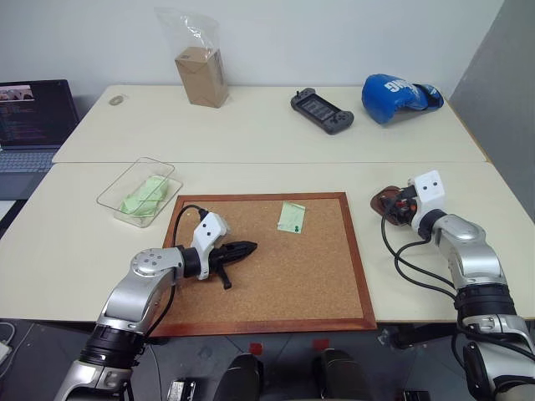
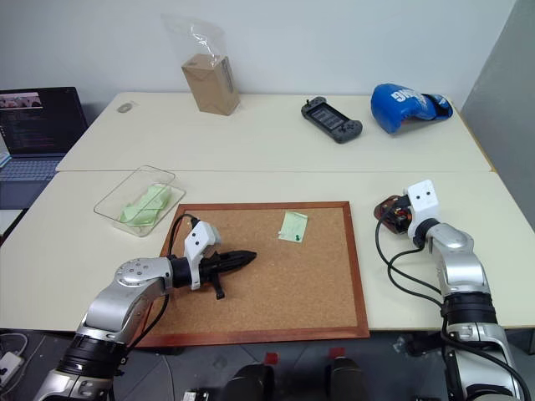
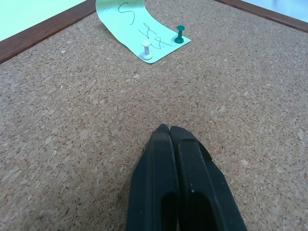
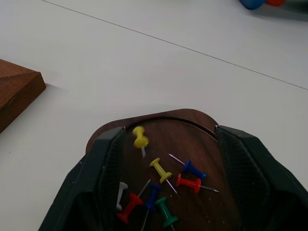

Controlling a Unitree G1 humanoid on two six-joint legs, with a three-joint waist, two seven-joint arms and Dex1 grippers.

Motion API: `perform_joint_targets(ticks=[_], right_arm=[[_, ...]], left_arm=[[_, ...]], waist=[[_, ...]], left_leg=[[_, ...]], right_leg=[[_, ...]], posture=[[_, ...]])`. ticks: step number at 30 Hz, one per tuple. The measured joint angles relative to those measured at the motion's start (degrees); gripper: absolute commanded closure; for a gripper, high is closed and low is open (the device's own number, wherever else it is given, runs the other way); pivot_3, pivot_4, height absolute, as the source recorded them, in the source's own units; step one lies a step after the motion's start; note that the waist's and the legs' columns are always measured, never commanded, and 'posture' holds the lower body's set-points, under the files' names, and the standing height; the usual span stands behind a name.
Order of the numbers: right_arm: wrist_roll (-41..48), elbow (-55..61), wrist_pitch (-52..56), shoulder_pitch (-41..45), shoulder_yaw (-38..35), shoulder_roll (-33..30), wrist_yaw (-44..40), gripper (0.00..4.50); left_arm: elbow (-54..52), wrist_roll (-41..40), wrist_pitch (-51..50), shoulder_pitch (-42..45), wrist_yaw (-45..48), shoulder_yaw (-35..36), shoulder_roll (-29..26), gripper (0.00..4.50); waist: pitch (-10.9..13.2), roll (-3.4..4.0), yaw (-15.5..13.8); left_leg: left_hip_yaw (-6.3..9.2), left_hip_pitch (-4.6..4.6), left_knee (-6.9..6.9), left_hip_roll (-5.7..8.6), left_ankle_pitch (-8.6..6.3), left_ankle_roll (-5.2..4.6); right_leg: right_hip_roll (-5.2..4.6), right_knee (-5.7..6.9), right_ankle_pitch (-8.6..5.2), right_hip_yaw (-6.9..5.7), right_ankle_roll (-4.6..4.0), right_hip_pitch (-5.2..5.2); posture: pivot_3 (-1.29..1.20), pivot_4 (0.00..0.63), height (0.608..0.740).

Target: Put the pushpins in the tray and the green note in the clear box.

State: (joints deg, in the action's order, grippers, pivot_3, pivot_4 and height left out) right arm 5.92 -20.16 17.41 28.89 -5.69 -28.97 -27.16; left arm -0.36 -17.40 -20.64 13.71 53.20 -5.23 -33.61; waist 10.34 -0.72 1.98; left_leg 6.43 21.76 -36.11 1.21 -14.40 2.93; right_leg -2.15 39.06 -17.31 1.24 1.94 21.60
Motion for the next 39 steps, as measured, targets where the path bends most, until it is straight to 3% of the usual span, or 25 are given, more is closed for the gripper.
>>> perform_joint_targets(ticks=[7, 12, 15, 19, 24, 30, 39], right_arm=[[6.7, 2.2, 3.0, 2.0, -6.6, 1.8, 1.7, 1.37], [7.0, 7.1, 4.7, 1.9, -5.5, 1.4, 0.7, 1.37], [8.0, 11.9, 6.0, 0.6, -2.3, 0.4, -4.1, 1.37], [10.9, 21.5, 7.9, -4.6, 7.3, -1.9, -16.5, 1.37], [11.0, 26.4, 6.2, -7.2, 14.6, -0.6, -22.4, 1.37], [9.3, 22.6, 1.7, -5.2, 18.5, 3.7, -23.7, 1.37], [4.3, 6.1, -6.3, 1.3, 20.2, 10.7, -22.7, 1.37]], left_arm=[[0.0, 0.0, 0.1, 0.0, 0.0, 0.0, 0.0, 4.5], [0.1, 0.0, 0.2, 0.0, 0.0, 0.0, 0.0, 4.5], [0.3, 0.0, 0.3, 0.2, 0.1, -0.1, 0.0, 4.5], [0.9, 0.1, 1.0, 0.5, 0.4, -0.4, -0.1, 4.5], [1.2, 0.2, 1.3, 0.5, 0.7, -0.4, -0.1, 4.5], [1.2, 0.2, 1.4, 0.6, 0.9, -0.4, -0.1, 4.5], [0.5, 0.2, 1.3, 0.1, 0.9, -0.3, -0.4, 4.5]], waist=[[0.0, 0.0, 0.0], [0.0, 0.01, 0.0], [0.0, 0.01, 0.0], [0.0, 0.02, -0.1], [0.0, 0.01, 0.0], [0.0, 0.01, -0.1], [0.0, 0.0, 0.0]], left_leg=[[0.01, 0.0, 0.0, -0.02, 0.0, 0.0], [0.01, 0.01, 0.0, -0.02, 0.0, 0.0], [0.02, 0.01, 0.0, -0.02, 0.0, 0.0], [0.12, 0.01, 0.0, -0.03, -0.01, -0.02], [0.12, -0.02, -0.04, -0.03, -0.01, -0.02], [0.16, -0.02, -0.03, -0.03, 0.0, -0.01], [0.14, -0.02, 0.0, -0.02, 0.0, 0.0]], right_leg=[[0.0, 0.0, 0.0, 0.0, 0.0, 0.0], [0.0, 0.01, 0.0, 0.0, 0.0, 0.01], [0.0, 0.0, 0.0, -0.02, 0.0, 0.0], [-0.01, -0.04, -0.01, -0.1, 0.0, -0.04], [-0.01, -0.05, 0.01, -0.09, 0.03, -0.08], [0.0, -0.04, 0.01, -0.13, 0.02, -0.08], [0.02, -0.04, 0.01, -0.13, 0.02, -0.03]], posture=[[0.0, 0.15, 0.74], [0.0, 0.15, 0.74], [0.0, 0.15, 0.74], [0.0, 0.15, 0.74], [0.0, 0.15, 0.74], [0.0, 0.15, 0.74], [0.0, 0.15, 0.74]])
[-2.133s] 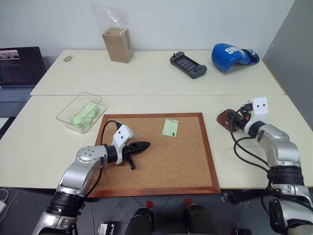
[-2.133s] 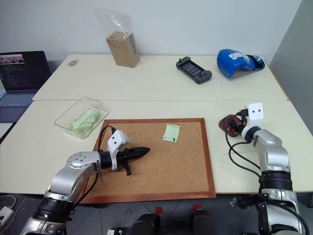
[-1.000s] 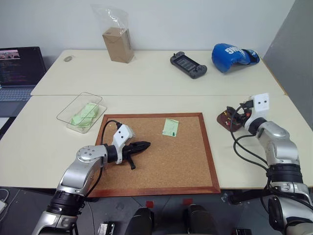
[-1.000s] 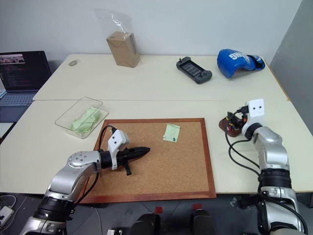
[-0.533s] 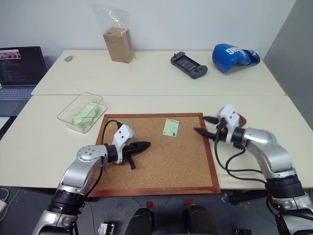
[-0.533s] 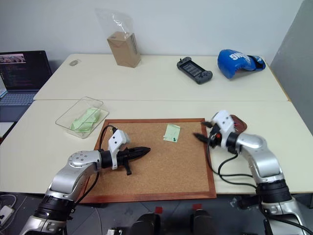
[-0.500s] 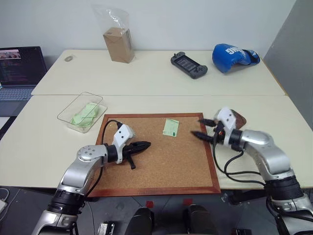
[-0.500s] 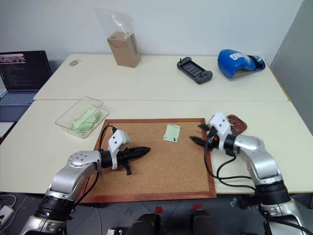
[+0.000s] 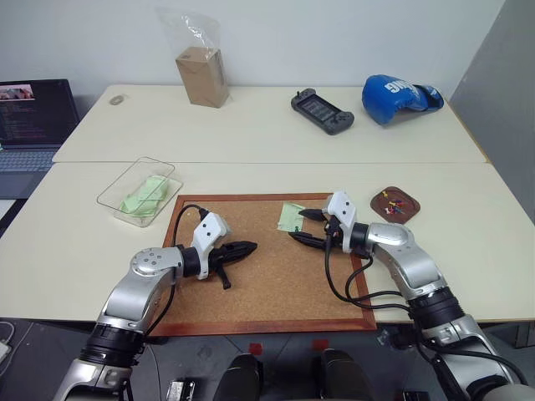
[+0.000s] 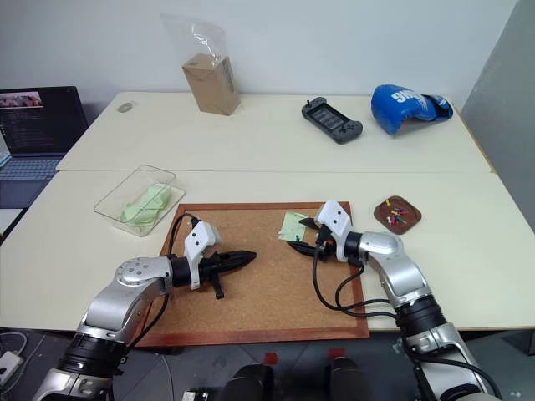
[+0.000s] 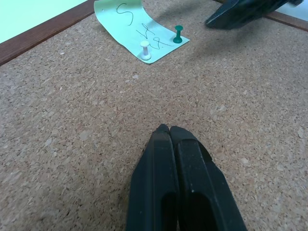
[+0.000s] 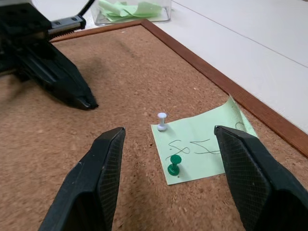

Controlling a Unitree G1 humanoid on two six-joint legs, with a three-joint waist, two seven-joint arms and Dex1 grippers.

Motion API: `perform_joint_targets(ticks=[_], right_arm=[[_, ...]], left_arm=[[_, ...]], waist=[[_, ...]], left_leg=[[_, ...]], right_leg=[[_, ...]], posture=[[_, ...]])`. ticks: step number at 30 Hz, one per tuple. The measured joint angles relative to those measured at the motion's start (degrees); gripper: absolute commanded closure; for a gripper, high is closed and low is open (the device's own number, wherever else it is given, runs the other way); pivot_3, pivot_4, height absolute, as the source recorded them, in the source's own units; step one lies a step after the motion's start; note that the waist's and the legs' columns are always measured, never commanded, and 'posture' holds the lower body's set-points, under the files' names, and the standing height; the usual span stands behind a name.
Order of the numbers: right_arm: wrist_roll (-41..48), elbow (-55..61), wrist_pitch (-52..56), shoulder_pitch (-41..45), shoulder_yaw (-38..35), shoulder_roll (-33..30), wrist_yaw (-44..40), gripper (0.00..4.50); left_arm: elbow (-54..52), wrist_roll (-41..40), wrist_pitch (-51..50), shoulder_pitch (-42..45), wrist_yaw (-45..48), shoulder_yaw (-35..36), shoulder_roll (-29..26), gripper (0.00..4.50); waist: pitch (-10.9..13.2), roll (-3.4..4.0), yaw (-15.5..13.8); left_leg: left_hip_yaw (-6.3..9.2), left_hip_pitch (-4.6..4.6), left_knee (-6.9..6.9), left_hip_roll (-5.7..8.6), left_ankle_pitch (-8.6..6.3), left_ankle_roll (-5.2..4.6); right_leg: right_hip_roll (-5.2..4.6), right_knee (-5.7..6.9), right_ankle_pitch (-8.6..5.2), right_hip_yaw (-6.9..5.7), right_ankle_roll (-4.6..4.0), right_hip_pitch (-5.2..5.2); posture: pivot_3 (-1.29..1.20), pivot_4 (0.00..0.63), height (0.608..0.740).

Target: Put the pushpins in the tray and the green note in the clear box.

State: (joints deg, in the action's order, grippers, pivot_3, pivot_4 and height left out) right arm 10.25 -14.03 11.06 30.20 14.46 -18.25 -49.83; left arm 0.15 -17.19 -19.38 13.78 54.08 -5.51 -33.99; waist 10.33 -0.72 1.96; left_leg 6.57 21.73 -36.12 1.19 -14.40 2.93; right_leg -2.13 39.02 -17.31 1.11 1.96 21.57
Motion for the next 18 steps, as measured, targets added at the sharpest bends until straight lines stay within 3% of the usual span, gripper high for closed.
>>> perform_joint_targets(ticks=[6, 7, 18], right_arm=[[-0.7, -5.2, -2.3, 1.3, 0.3, 2.2, -1.0, 1.37], [-0.7, -5.8, -2.4, 1.7, 0.3, 2.7, -1.1, 1.73], [-2.0, -9.1, -4.3, 3.1, 0.1, 3.5, -1.3, 3.89]], left_arm=[[-0.6, 0.0, 0.0, -0.6, -0.7, 0.2, 0.0, 4.5], [-0.6, 0.0, 0.0, -0.7, -0.8, 0.3, -0.1, 4.5], [-0.7, 0.0, 0.0, -0.7, -0.9, 0.3, -0.1, 4.5]], waist=[[0.0, 0.0, 0.1], [0.0, 0.0, 0.2], [0.0, 0.0, 0.3]], left_leg=[[-0.02, 0.0, 0.0, -0.01, 0.0, 0.0], [-0.02, -0.01, 0.0, 0.0, 0.0, 0.0], [-0.02, -0.01, 0.0, 0.0, 0.0, 0.0]], right_leg=[[0.0, 0.01, 0.0, 0.02, 0.0, 0.02], [0.01, 0.02, 0.0, 0.01, 0.0, 0.02], [0.01, 0.03, 0.0, 0.02, 0.0, 0.03]], posture=[[0.0, 0.15, 0.74], [0.0, 0.15, 0.74], [0.0, 0.15, 0.74]])
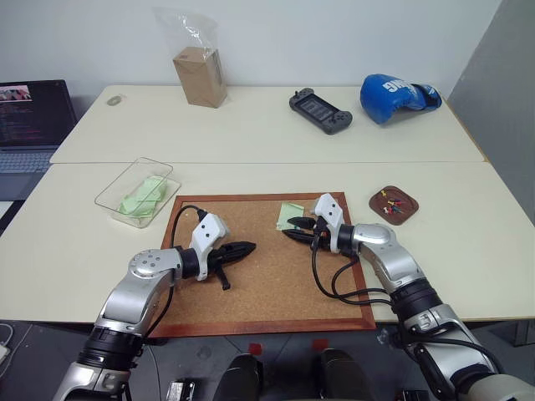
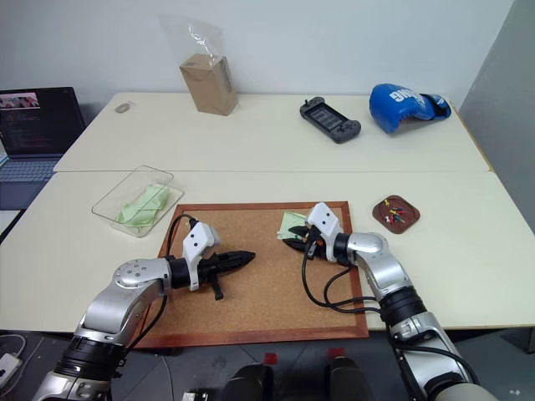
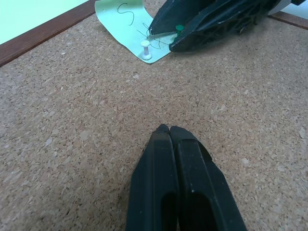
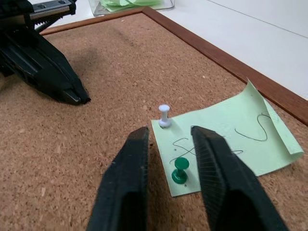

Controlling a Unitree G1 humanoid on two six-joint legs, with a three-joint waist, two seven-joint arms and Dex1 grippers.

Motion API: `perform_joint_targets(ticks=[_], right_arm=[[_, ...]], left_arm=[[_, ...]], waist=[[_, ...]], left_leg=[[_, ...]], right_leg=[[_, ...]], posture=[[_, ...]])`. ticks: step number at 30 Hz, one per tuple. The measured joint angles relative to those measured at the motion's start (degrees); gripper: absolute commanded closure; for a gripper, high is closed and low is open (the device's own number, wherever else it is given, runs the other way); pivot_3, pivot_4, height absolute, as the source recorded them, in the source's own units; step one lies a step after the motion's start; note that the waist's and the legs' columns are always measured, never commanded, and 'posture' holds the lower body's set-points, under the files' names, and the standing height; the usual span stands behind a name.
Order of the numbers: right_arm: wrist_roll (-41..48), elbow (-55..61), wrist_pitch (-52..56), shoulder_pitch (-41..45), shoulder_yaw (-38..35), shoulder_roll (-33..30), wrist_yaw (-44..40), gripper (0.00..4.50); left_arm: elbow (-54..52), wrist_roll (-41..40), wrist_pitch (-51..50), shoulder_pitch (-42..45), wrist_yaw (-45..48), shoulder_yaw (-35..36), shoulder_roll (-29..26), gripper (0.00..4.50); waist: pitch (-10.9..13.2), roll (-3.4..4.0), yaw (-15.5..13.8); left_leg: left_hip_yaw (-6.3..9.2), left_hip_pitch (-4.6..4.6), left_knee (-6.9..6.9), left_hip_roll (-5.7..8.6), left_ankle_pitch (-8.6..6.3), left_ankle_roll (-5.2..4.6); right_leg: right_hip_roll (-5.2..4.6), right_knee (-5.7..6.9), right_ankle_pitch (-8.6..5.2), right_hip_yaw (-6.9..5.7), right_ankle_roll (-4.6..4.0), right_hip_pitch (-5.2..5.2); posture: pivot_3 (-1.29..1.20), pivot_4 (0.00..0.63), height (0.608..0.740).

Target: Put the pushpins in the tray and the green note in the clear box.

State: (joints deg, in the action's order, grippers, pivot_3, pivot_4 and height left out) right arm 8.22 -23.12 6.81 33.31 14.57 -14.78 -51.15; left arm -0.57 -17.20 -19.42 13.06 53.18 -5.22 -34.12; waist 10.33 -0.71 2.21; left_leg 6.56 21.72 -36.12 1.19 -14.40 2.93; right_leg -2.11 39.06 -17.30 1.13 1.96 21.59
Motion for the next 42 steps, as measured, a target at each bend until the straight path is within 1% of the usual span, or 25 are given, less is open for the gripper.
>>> perform_joint_targets(ticks=[3, 4, 13, 20, 26, 30, 34, 37, 39, 42], right_arm=[[-0.2, -0.1, 0.0, 0.0, -0.4, 0.0, 0.3, 4.46], [-0.2, -0.2, 0.0, 0.0, -0.5, 0.0, 0.3, 4.5], [0.4, 0.0, 0.5, -0.2, -1.4, 0.5, 0.0, 4.5], [5.6, 10.5, 5.4, 0.0, -4.5, 0.5, -0.1, 4.5], [7.2, 13.1, 10.5, -0.2, -6.1, -0.5, 1.4, 4.5], [7.6, 14.5, 13.2, 0.0, -10.9, -2.5, 6.8, 4.5], [5.2, 12.9, 15.5, 0.4, -17.3, -6.6, 17.4, 4.5], [4.2, 11.3, 17.8, 0.5, -23.2, -9.7, 23.5, 4.5], [4.1, 9.7, 19.0, 0.4, -25.3, -11.0, 26.1, 4.5], [2.0, 7.5, 18.2, -0.4, -24.4, -12.8, 26.3, 4.5]], left_arm=[[0.0, 0.0, 0.0, 0.0, 0.0, 0.0, 0.0, 4.5], [-0.1, 0.0, 0.0, 0.0, 0.0, 0.0, 0.0, 4.5], [-0.1, 0.0, -0.1, 0.1, 0.1, -0.1, 0.0, 4.5], [-0.2, 0.0, -0.2, 0.1, 0.1, -0.1, -0.1, 4.5], [-0.2, 0.0, -0.2, 0.1, 0.1, -0.2, -0.1, 4.5], [-0.2, 0.0, -0.1, 0.2, 0.1, -0.4, -0.1, 4.5], [-0.3, 0.0, -0.1, 0.2, 0.0, -0.5, -0.1, 4.5], [-0.5, 0.0, -0.1, -0.1, 0.1, -0.3, -0.2, 4.5], [-0.5, 0.0, -0.1, -0.1, 0.1, -0.3, -0.3, 4.5], [-0.1, 0.1, -0.1, 0.4, 0.3, -0.6, -0.3, 4.5]], waist=[[0.0, 0.0, 0.0], [0.0, 0.0, 0.0], [0.0, 0.0, 0.0], [0.0, 0.0, 0.0], [0.0, 0.0, 0.0], [0.0, 0.0, -0.2], [0.0, 0.0, -0.3], [0.0, 0.02, -0.2], [0.0, 0.02, -0.1], [0.0, 0.03, -0.2]], left_leg=[[0.0, 0.0, 0.0, 0.0, 0.0, 0.0], [0.0, 0.0, 0.0, 0.0, 0.0, 0.0], [0.01, 0.02, 0.0, 0.0, 0.0, 0.0], [0.05, 0.04, 0.0, -0.04, 0.0, 0.0], [0.03, 0.05, 0.0, -0.03, 0.0, 0.0], [0.01, 0.05, 0.0, -0.02, 0.0, 0.0], [-0.03, 0.07, 0.01, 0.0, 0.0, 0.0], [-0.13, 0.07, 0.05, 0.01, -0.01, -0.01], [-0.16, 0.06, 0.05, 0.01, 0.0, -0.01], [-0.17, 0.06, 0.02, 0.05, 0.0, -0.02]], right_leg=[[0.0, 0.0, 0.0, 0.0, 0.0, 0.0], [0.0, 0.0, 0.0, 0.0, 0.0, 0.0], [0.0, 0.0, 0.0, -0.01, 0.0, 0.0], [-0.02, 0.0, 0.0, -0.01, 0.0, 0.03], [-0.02, 0.01, 0.0, 0.0, 0.0, 0.04], [-0.04, 0.0, 0.0, 0.02, 0.0, 0.03], [-0.05, -0.01, 0.0, 0.04, 0.0, 0.05], [-0.05, -0.02, 0.0, 0.11, 0.0, 0.09], [-0.04, -0.01, 0.0, 0.12, 0.0, 0.09], [-0.04, 0.0, 0.0, 0.14, 0.0, 0.06]], posture=[[0.0, 0.15, 0.74], [0.0, 0.15, 0.74], [0.0, 0.15, 0.74], [0.0, 0.15, 0.74], [0.0, 0.15, 0.74], [0.0, 0.15, 0.74], [0.0, 0.15, 0.74], [0.0, 0.15, 0.74], [0.0, 0.15, 0.74], [0.0, 0.15, 0.74]])
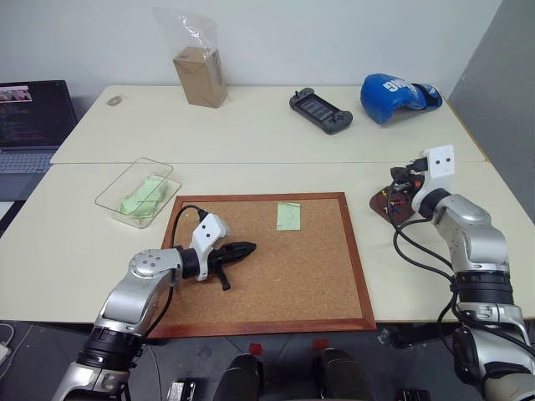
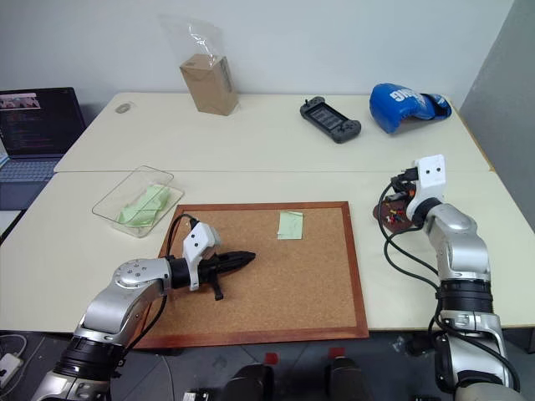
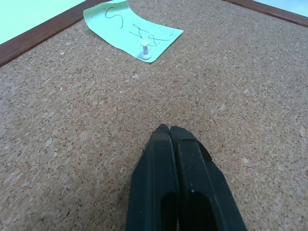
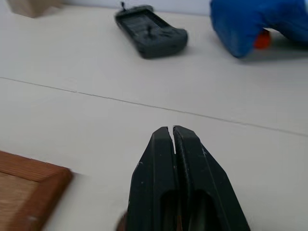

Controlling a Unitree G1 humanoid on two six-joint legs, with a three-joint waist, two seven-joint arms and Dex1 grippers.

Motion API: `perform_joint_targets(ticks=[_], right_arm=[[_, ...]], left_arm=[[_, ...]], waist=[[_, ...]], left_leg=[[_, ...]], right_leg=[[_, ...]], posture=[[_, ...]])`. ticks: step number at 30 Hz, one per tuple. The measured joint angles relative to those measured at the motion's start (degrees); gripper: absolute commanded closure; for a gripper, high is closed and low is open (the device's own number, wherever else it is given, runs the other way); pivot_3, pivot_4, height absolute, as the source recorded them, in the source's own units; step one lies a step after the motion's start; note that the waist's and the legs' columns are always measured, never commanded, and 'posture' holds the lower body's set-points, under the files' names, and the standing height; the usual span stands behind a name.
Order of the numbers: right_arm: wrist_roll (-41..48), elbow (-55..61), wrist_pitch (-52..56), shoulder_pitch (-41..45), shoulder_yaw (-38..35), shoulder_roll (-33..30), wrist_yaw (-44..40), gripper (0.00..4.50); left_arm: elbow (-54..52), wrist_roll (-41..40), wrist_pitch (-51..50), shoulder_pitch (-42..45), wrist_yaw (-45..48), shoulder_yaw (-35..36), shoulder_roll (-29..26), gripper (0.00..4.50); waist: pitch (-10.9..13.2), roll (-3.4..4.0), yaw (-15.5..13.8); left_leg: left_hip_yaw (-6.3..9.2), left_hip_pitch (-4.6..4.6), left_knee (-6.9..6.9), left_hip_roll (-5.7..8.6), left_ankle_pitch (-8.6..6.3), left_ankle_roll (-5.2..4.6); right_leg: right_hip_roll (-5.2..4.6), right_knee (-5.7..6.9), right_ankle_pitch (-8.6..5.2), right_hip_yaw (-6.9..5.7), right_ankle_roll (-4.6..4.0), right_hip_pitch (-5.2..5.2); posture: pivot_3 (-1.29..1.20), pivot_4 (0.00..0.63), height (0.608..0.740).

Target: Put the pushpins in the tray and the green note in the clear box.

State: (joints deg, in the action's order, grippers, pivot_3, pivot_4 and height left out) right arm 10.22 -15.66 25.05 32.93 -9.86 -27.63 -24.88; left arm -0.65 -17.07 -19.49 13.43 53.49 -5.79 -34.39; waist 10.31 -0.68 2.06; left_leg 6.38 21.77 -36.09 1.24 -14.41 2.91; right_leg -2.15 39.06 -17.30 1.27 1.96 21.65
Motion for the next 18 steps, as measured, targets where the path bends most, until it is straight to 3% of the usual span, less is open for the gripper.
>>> perform_joint_targets(ticks=[18], right_arm=[[-4.8, -6.6, -8.0, -2.5, 4.5, -1.2, -2.7, 4.5]], left_arm=[[0.9, 1.1, 1.1, 0.8, 1.1, -0.4, 0.0, 4.5]], waist=[[0.0, 0.01, -0.1]], left_leg=[[-0.02, 0.0, -0.01, -0.02, 0.0, 0.0]], right_leg=[[-0.01, -0.01, 0.0, 0.03, 0.0, -0.02]], posture=[[0.0, 0.15, 0.74]])
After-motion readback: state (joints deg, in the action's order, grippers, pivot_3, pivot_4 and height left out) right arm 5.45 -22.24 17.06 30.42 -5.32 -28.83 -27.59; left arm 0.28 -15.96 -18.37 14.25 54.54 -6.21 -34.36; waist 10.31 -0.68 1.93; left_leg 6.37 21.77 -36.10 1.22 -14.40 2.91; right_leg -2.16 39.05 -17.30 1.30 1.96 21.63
